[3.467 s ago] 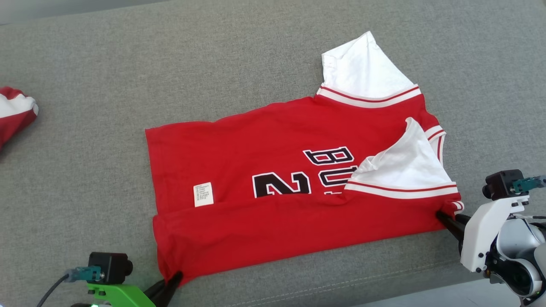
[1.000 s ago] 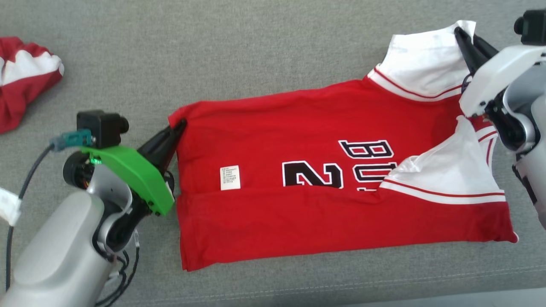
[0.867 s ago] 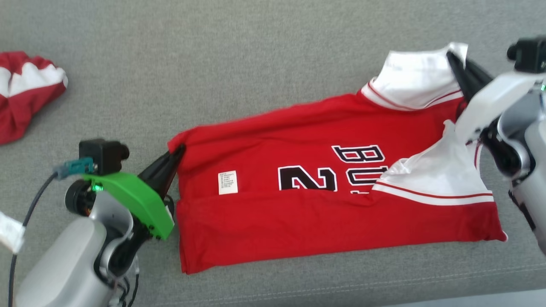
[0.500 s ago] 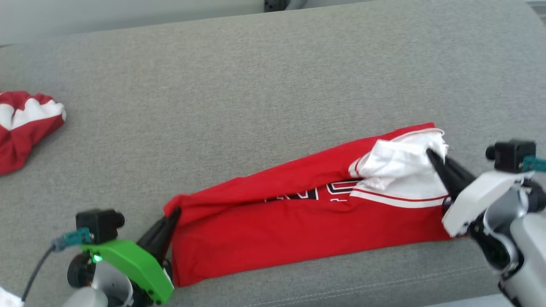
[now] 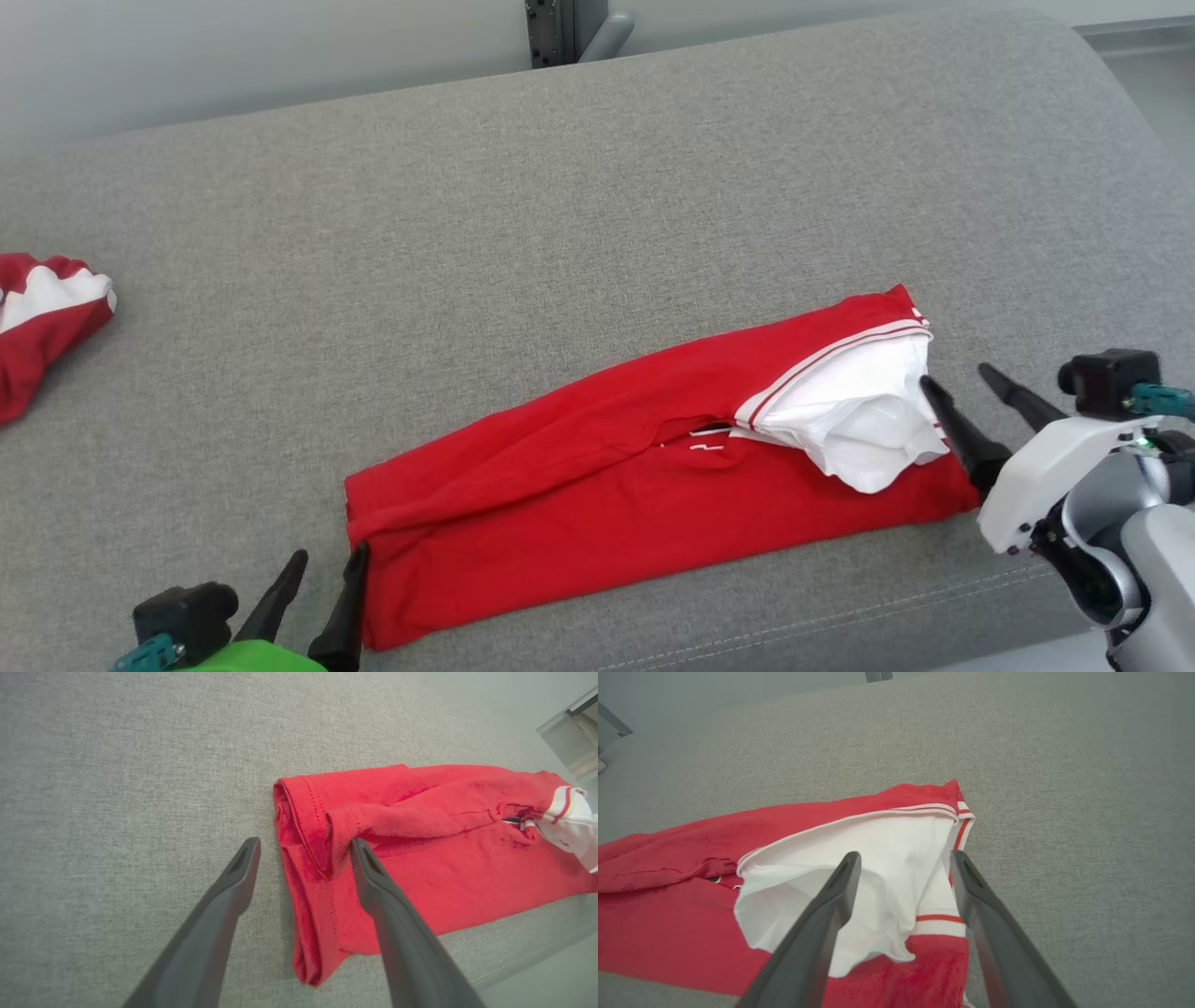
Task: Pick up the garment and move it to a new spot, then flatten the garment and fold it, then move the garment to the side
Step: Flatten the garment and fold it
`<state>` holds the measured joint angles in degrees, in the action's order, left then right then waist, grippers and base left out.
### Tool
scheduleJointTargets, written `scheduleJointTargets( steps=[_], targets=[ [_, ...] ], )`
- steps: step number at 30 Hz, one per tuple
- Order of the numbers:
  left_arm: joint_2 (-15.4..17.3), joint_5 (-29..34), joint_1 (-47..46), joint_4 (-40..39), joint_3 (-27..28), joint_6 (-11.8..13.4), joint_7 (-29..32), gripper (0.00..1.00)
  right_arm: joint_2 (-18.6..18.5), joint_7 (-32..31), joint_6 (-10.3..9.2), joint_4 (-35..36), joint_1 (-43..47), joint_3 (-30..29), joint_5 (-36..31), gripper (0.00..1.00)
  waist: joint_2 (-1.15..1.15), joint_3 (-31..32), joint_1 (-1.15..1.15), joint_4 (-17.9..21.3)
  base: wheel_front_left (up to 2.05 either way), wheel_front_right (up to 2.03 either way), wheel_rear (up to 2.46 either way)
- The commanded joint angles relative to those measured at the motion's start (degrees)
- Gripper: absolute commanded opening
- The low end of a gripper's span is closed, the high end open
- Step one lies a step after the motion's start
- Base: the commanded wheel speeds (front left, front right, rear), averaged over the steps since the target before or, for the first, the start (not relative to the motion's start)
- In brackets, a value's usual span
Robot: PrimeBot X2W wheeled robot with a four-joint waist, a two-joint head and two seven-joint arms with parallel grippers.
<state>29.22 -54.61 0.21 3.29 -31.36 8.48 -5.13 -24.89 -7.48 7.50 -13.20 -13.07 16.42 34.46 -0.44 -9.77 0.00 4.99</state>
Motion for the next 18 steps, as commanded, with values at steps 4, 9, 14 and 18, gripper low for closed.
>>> scheduleJointTargets(
  steps=[4, 9, 14, 18],
  targets=[
    [-0.5, 2.9, 3.6, -0.7, 2.4, 2.3, -7.0, 1.00, -0.1, -0.5, -0.01, 1.9, 1.3, -5.5, -1.2, 1.00, 0.44, 1.7, 0.00, -0.1, 0.00, 0.00, 0.00],
    [-3.8, 11.5, 5.7, -2.2, 6.0, 4.5, -10.1, 1.00, 2.5, -4.6, -0.01, 1.2, 1.9, -9.3, -5.1, 1.00, 0.44, 2.4, 0.00, -1.4, 0.00, 0.00, 0.00],
    [-9.3, 19.4, 7.0, -3.8, 10.8, 2.8, -10.0, 1.00, 5.0, -6.5, -0.01, -2.8, 0.1, -9.3, -7.6, 1.00, 0.44, 1.1, 0.00, -2.7, 0.00, 0.00, 0.00],
    [-12.9, 24.4, 7.3, -3.0, 14.1, -0.5, -10.0, 1.00, 6.4, -6.3, -0.01, -8.1, -2.0, -10.2, -10.1, 1.00, 0.44, -0.2, 0.00, -3.7, 0.00, 0.00, 0.00]
  ],
)
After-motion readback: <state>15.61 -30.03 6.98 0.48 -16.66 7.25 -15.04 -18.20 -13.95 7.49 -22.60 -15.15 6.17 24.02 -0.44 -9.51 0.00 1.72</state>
